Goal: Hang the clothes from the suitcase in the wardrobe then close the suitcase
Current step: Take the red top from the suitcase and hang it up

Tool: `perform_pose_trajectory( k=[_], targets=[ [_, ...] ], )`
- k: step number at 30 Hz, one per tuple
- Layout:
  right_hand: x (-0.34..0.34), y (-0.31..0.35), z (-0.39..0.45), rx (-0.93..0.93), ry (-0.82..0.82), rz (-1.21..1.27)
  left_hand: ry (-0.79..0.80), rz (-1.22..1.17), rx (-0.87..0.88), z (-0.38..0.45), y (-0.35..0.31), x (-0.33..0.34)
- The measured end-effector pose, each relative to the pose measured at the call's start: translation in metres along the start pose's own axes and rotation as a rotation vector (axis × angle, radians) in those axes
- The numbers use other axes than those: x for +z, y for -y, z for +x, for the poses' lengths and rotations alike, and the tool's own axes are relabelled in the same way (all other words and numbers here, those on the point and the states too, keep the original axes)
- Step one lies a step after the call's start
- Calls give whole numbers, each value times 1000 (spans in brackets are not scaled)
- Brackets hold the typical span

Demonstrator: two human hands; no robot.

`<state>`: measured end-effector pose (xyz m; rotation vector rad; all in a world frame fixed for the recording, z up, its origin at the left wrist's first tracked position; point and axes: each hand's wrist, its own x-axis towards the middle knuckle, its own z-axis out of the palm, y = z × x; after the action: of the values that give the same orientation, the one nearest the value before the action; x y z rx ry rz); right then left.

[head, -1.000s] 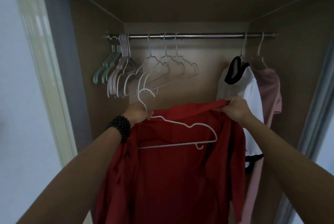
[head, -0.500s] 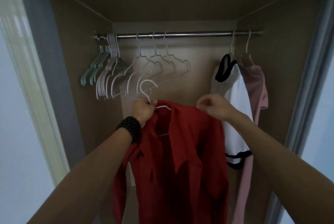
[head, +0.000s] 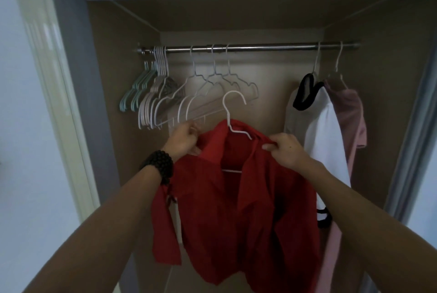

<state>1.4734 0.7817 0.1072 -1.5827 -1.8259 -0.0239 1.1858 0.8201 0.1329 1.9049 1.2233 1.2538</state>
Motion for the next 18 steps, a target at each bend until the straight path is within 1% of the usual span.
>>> perform_pose_trajectory(
  k=[1,2,3,4,5,6,7,9,10,11,12,14,15,16,18],
  targets=[
    [-3,2,0,16,4,24,-9,226,167,0,6,-3],
    [-5,4,-1,35,13,45,19,438,297,0,11,-3],
    [-7,5,-3,46,24,62,55,663,335,-3,11,-3],
    [-7,5,-4,60,42,77,41,862,338,-2,10,-2],
    [-7,4,-7,76,60,90,31,1018,315,1,8,-1],
    [-6,3,-11,91,77,106,68,1079,293,4,3,0],
    [-5,2,-15,99,88,127,148,1013,256,6,0,-1],
    [-3,1,-23,120,101,157,376,687,125,8,0,-6],
    [-2,1,-26,128,105,163,465,598,95,7,1,-12],
    [-1,0,-27,129,104,165,514,579,93,8,3,-18],
    [-1,-1,-27,132,100,164,529,601,88,8,6,-23],
    [-2,-1,-28,142,78,159,499,668,106,13,12,-27],
    [-3,-2,-27,148,60,161,459,688,149,15,12,-26],
    [-3,-1,-26,156,46,158,390,730,215,18,11,-26],
    [-5,4,-26,161,34,137,217,893,350,16,3,-23]
  ],
)
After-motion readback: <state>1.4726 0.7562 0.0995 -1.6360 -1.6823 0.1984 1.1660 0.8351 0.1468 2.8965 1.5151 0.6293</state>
